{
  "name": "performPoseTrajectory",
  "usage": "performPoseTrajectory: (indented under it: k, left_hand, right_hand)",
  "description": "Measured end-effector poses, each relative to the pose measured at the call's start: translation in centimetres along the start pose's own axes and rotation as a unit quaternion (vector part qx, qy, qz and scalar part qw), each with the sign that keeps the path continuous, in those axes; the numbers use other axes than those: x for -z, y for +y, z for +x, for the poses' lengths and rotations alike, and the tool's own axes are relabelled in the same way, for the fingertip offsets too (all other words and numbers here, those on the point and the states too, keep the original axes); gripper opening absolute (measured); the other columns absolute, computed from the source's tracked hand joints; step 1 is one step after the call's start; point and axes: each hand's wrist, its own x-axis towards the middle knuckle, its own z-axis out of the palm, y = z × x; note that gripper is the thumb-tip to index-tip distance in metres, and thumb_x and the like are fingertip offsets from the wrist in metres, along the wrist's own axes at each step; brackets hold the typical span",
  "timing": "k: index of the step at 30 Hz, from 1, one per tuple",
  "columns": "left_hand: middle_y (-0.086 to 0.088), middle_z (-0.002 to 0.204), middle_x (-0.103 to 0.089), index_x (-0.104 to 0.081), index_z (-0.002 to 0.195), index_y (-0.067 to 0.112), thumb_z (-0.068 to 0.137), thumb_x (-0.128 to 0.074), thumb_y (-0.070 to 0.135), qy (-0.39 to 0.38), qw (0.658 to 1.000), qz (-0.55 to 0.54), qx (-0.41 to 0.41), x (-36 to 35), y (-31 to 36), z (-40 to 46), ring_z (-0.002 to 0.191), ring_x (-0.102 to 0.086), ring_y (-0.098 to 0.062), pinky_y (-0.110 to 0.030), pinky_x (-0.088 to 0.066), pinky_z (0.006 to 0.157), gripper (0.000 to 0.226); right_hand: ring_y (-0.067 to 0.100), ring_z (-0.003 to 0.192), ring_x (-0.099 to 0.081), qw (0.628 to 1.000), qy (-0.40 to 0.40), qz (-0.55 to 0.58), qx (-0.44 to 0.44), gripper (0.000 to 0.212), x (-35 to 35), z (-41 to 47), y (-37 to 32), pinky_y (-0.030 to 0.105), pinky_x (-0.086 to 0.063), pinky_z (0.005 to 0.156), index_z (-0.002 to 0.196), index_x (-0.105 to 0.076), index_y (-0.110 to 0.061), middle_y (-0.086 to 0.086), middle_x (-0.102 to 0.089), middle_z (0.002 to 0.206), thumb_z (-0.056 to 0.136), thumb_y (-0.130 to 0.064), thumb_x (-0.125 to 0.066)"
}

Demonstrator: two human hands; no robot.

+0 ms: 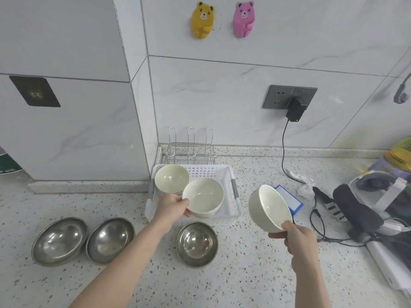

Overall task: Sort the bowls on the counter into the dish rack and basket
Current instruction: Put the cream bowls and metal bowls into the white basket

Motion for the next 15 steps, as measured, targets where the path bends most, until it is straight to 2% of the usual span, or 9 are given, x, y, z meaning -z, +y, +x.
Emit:
performPoseTrajectory:
  k: [2,6,9,12,15]
  left_hand:
    - [-0.002,0.058,-0.072,-0.068,0.082,0.01,0.09,-0.055,0.011,-0.006,1.0,-0.011,0.02,-1.2,0.3,0.7,0.05,-0.058,-0.004,-0.026,-0.034,0.05,0.016]
    - [-0.001,0.052,-0.07,-0.066,0.071,0.009,0.089,-0.055,0.007,0.001,0.998,-0.047,0.035,-3.4,0.8,2.1,0.033,-0.044,0.001,-0.024,-0.031,0.047,0.021]
    - [-0.004,0.057,-0.071,-0.062,0.068,0.009,0.09,-0.054,0.008,0.004,0.996,-0.065,0.054,-4.7,0.9,3.1,0.049,-0.049,-0.009,-0.026,-0.035,0.052,0.023]
    - [-0.008,0.064,-0.071,-0.057,0.071,0.007,0.091,-0.053,0.007,0.009,0.993,-0.087,0.074,-5.6,0.7,4.2,0.047,-0.042,-0.015,-0.022,-0.031,0.045,0.02]
    - [-0.01,0.066,-0.071,-0.058,0.079,0.003,0.091,-0.054,0.007,0.013,0.99,-0.102,0.094,-6.0,0.3,5.2,0.045,-0.039,-0.016,-0.02,-0.029,0.042,0.013]
  right_hand:
    - [0.015,0.053,-0.025,0.999,0.002,0.032,-0.005,0.023,-0.7,0.1,-0.3,0.02,-0.028,0.04,0.079,-0.068,0.005,0.013,-0.069,0.055,0.084,-0.005,-0.048]
    - [0.014,0.055,-0.026,0.997,0.02,0.079,-0.007,0.02,-2.3,0.5,-0.7,0.026,-0.027,0.048,0.073,-0.064,0.001,0.015,-0.07,0.057,0.084,-0.003,-0.048]
    - [0.014,0.056,-0.031,0.996,0.03,0.081,0.018,0.023,-3.4,1.0,-0.9,0.028,-0.03,0.051,0.067,-0.065,-0.004,0.013,-0.071,0.059,0.084,-0.005,-0.05]
    - [0.013,0.064,-0.039,0.996,0.033,0.07,0.034,0.035,-4.2,1.6,-1.0,0.03,-0.035,0.059,0.054,-0.065,-0.008,0.009,-0.072,0.059,0.086,-0.008,-0.051]
    - [0.013,0.067,-0.04,0.997,0.025,0.065,0.029,0.045,-5.2,2.3,-1.1,0.032,-0.037,0.063,0.046,-0.066,-0.007,0.007,-0.07,0.055,0.087,-0.009,-0.05]
